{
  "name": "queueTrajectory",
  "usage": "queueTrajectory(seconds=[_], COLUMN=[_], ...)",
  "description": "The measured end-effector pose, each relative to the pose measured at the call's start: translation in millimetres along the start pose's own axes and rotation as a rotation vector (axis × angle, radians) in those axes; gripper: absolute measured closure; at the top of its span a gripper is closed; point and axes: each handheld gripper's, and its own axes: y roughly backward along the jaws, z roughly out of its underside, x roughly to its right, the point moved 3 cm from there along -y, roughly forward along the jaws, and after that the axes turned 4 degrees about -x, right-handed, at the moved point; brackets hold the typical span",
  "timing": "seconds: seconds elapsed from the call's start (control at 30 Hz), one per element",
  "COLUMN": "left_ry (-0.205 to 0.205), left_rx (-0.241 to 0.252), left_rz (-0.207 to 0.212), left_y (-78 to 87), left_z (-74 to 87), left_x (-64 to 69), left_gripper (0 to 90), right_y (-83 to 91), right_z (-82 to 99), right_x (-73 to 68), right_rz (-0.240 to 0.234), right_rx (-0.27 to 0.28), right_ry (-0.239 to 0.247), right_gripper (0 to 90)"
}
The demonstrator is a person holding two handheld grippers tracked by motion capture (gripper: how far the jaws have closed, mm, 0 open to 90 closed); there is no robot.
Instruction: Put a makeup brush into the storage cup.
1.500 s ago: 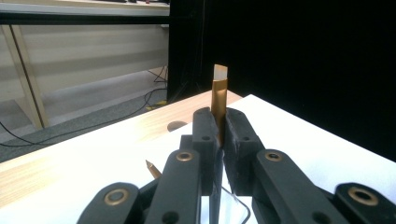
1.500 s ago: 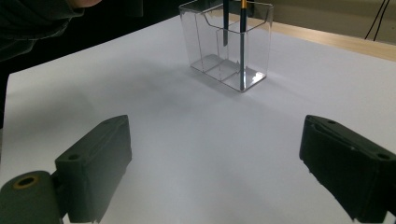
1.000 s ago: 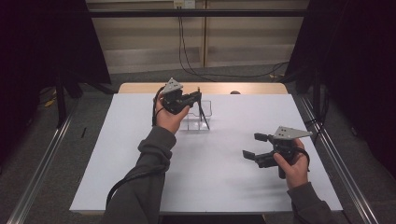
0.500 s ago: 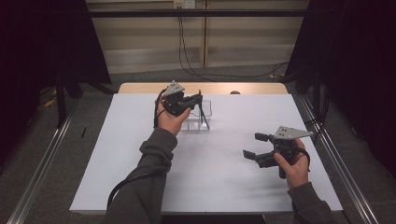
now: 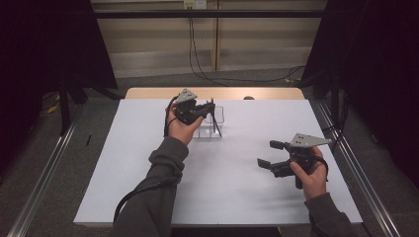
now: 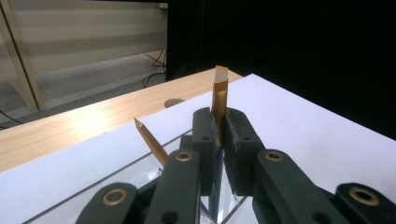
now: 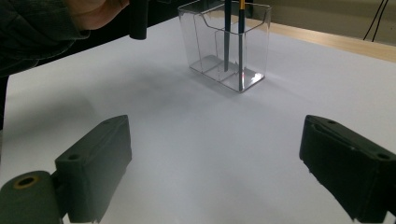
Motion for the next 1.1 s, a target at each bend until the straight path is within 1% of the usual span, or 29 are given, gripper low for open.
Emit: queueTrajectory(seconds=[0.03, 0.07, 0.1, 0.13, 0.17, 0.2, 0.23, 0.27, 0.3, 0.37, 0.47, 0.5, 0.53, 0.6, 0.63, 0.67, 0.7, 0.73, 0.77, 0.8, 0.83, 0.87, 0.9, 0.97, 1.0, 1.03, 1.1], left_ry=[-0.008, -0.005, -0.003, -0.001, 0.0, -0.002, -0.004, -0.001, -0.003, -0.012, -0.016, -0.012, -0.008, -0.018, -0.021, -0.025, -0.025, -0.026, -0.034, -0.031, -0.03, -0.025, -0.033, -0.037, -0.032, -0.03, -0.036], left_rx=[-0.006, -0.005, -0.015, -0.01, -0.015, -0.008, -0.013, 0.005, 0.002, -0.014, 0.001, 0.013, 0.016, 0.011, 0.019, 0.016, 0.026, 0.026, 0.013, 0.015, 0.026, 0.024, 0.018, 0.017, 0.024, 0.023, 0.014], left_rz=[0.006, 0.005, -0.002, 0.009, 0.001, 0.015, 0.005, 0.016, 0.018, 0.01, 0.017, 0.033, 0.033, 0.014, 0.019, 0.006, 0.028, 0.013, 0.004, -0.004, 0.004, -0.007, -0.008, 0.008, 0.015, -0.002, -0.006], left_y=[-0.7, -1.4, -1.9, -3.0, -3.2, -4.4, -4.4, -5.5, -5.3, -4.2, -3.8, -4.1, -3.6, -3.1, -3.2, -2.4, -2.8, -2.2, -0.8, -0.1, -0.1, 0.5, 1.5, 2.4, 2.5, 3.0, 4.6], left_z=[0.5, 1.0, 1.4, 1.7, 2.0, 2.2, 2.2, 2.2, 2.2, 1.6, 0.3, -0.1, -0.3, -1.1, -1.3, -1.6, -1.9, -2.2, -2.7, -3.3, -3.5, -3.8, -3.6, -3.1, -2.7, -2.4, -1.2], left_x=[-0.2, 0.2, 1.0, 1.3, 1.6, 1.8, 1.8, 1.4, 1.3, 2.2, 2.8, 2.9, 3.2, 3.7, 3.8, 4.0, 4.4, 5.1, 4.7, 5.3, 5.4, 6.4, 6.5, 6.8, 7.6, 8.2, 8.6], left_gripper=[83.4, 83.4, 83.4, 83.2, 82.9, 81.9, 79.6, 76.4, 74.2, 73.2, 66.0, 63.3, 61.5, 58.6, 55.6, 54.1, 53.7, 52.8, 51.3, 50.4, 49.4, 48.1, 47.6, 46.2, 45.9, 45.1, 43.2], right_y=[0.1, 0.0, 0.1, 0.1, 0.1, 0.1, 0.1, 0.0, 0.0, -0.1, -0.3, -0.4, -0.5, -0.5, -0.4, -0.3, -0.3, -0.2, -0.3, -0.4, -0.5, -0.6, -0.9, -1.1, -1.1, -0.8, -1.3], right_z=[0.0, 0.1, 0.1, 0.1, 0.1, 0.0, 0.0, 0.0, 0.1, 0.2, 0.0, 0.0, -0.1, -0.4, -0.4, -0.5, -0.5, -0.5, -0.4, -0.3, -0.2, -0.1, -0.1, -0.2, -0.3, -0.1, 0.0], right_x=[0.0, 0.1, 0.2, 0.2, 0.3, 0.2, 0.1, 0.1, 0.2, 0.0, 0.0, -0.1, -0.2, -0.3, -0.4, -0.4, -0.4, -0.5, -0.6, -0.4, -0.6, -0.5, -0.3, -0.4, -0.5, -0.7, -0.7], right_rz=[-0.001, 0.001, 0.001, 0.0, 0.002, 0.001, -0.001, 0.0, 0.0, -0.001, -0.002, -0.003, 0.001, 0.0, 0.002, 0.001, 0.0, -0.002, -0.001, 0.0, 0.002, 0.002, -0.002, -0.003, -0.004, 0.001, -0.003], right_rx=[-0.001, 0.0, 0.0, 0.0, 0.0, 0.0, 0.001, 0.0, 0.0, -0.001, 0.0, 0.0, -0.001, 0.001, 0.0, 0.001, 0.002, 0.0, 0.0, 0.0, -0.002, -0.002, 0.0, 0.0, 0.001, -0.001, -0.001], right_ry=[0.002, -0.001, 0.0, -0.001, -0.001, 0.0, -0.001, 0.0, 0.0, 0.001, 0.003, 0.003, 0.002, 0.004, 0.004, 0.004, 0.006, 0.006, 0.004, 0.005, 0.003, 0.003, 0.005, 0.006, 0.005, 0.003, 0.007], right_gripper=[9.0, 9.0, 9.0, 9.0, 9.0, 9.0, 9.0, 9.0, 9.0, 9.0, 9.0, 9.0, 9.0, 9.0, 9.0, 9.0, 9.0, 9.0, 9.0, 9.0, 9.0, 9.0, 9.0, 9.0, 9.0, 9.0, 9.0])
